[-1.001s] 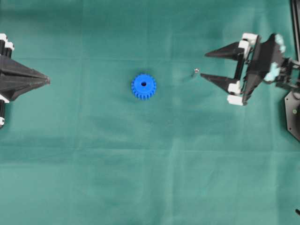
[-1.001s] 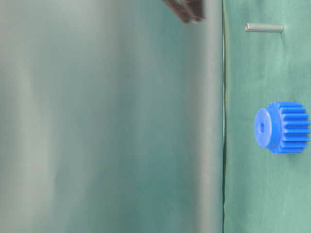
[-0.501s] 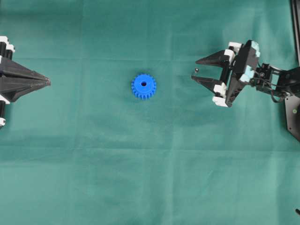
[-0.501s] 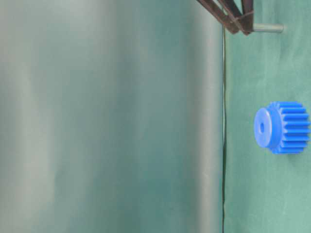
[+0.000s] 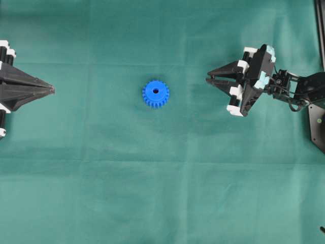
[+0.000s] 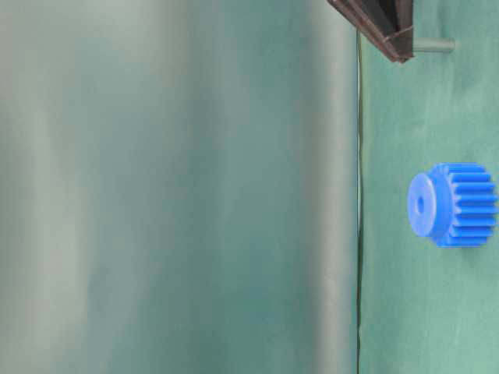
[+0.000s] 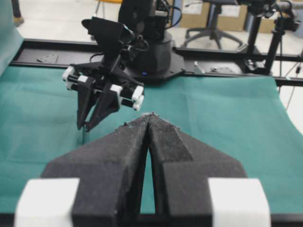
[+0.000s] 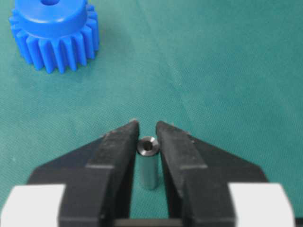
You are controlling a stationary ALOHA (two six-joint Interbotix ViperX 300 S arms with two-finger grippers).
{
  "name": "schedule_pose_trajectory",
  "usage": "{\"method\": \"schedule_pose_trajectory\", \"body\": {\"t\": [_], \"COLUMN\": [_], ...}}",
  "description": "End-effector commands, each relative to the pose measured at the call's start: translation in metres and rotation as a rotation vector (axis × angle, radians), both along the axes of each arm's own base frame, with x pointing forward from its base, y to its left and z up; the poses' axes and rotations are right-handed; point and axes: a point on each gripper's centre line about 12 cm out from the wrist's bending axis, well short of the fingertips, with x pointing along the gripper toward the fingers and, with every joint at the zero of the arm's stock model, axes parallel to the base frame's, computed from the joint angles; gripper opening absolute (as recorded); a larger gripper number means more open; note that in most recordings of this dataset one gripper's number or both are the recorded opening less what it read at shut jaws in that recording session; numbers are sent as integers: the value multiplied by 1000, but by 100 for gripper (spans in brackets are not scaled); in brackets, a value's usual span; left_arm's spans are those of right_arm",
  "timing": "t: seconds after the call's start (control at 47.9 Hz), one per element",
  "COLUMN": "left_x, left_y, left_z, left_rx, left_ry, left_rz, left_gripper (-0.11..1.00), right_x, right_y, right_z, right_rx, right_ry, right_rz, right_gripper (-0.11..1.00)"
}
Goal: Insert the shaft placed at a random location into the center hole of the small gear at another random location.
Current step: 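Move the right gripper over the silver shaft and grasp it upright, then carry the shaft with the right gripper left over the blue gear's hole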
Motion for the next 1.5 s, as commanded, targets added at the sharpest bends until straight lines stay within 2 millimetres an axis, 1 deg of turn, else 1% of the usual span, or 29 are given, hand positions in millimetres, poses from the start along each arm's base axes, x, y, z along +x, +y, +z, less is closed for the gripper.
{"method": "schedule_pose_trajectory", "body": {"t": [0.0,0.25,0.396,0.501,0.689,0.709,0.835,0.918,1.043,1.127,1.21,1.314,1.481], "left_x": [1,1,1,1,1,1,1,1,1,1,1,0,1], "left_y": [0,0,0,0,0,0,0,0,0,0,0,0,0], "left_z": [4,5,4,4,4,4,5,4,4,4,4,4,4], "left_rx": [-1,-3,-4,-4,-4,-4,-4,-4,-6,-4,-4,-4,-4], "left_ry": [-9,-12,-9,-11,-11,-11,-12,-11,-11,-11,-11,-12,-11], "left_rz": [2,2,2,2,2,2,2,2,3,2,2,2,2], "left_gripper": [0,0,0,0,0,0,0,0,0,0,0,0,0], "right_x": [3,4,5,6,11,12,13,12,14,19,28,44,74], "right_y": [-2,0,1,1,3,3,5,6,7,9,12,14,17], "right_z": [6,6,10,23,56,62,78,83,82,84,84,85,89], "right_rx": [-9,7,7,13,27,31,39,35,34,32,33,30,12], "right_ry": [-36,-39,-48,-68,-66,-64,-47,-54,-53,-59,-62,-62,-77], "right_rz": [-6,0,1,4,18,20,33,38,45,56,70,87,123], "right_gripper": [16,15,15,15,15,15,15,15,15,15,15,15,15]}}
